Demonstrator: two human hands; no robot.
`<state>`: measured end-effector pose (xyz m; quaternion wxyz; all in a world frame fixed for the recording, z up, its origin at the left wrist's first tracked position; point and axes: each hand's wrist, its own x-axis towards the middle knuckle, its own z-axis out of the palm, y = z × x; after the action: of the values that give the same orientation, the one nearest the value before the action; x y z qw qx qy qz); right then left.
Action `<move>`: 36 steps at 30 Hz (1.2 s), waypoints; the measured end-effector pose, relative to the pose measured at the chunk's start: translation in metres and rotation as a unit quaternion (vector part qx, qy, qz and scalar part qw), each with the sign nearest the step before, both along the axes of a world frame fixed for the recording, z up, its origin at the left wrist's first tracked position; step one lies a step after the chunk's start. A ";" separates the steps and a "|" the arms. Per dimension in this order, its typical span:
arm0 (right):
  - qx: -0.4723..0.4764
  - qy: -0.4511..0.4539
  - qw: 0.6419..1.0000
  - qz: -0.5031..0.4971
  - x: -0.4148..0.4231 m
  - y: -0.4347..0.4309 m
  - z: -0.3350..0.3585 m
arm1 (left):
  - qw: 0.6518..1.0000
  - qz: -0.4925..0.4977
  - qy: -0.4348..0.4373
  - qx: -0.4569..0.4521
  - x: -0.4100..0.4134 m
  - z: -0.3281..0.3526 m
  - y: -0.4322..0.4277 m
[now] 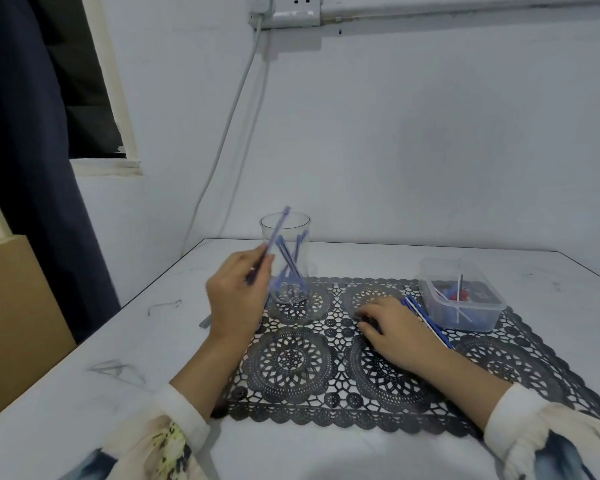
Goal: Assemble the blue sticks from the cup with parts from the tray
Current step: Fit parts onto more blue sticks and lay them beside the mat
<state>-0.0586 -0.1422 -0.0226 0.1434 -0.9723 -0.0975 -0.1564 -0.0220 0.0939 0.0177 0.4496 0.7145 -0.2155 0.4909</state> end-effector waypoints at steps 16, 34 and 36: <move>-0.029 0.037 0.999 -0.019 0.000 0.002 -0.001 | 0.923 0.093 0.367 0.069 0.052 -0.037 0.042; -0.079 0.004 0.991 -0.108 0.001 -0.003 0.001 | 0.903 0.113 0.399 0.113 0.051 -0.040 0.038; -0.108 -0.004 0.984 -0.141 -0.001 -0.002 0.002 | 0.904 0.112 0.397 0.113 0.050 -0.040 0.037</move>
<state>-0.0598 -0.1444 -0.0208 0.0135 -0.9855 0.0232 -0.1677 0.0284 0.1313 -0.0221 0.3565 0.9155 0.0085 0.1863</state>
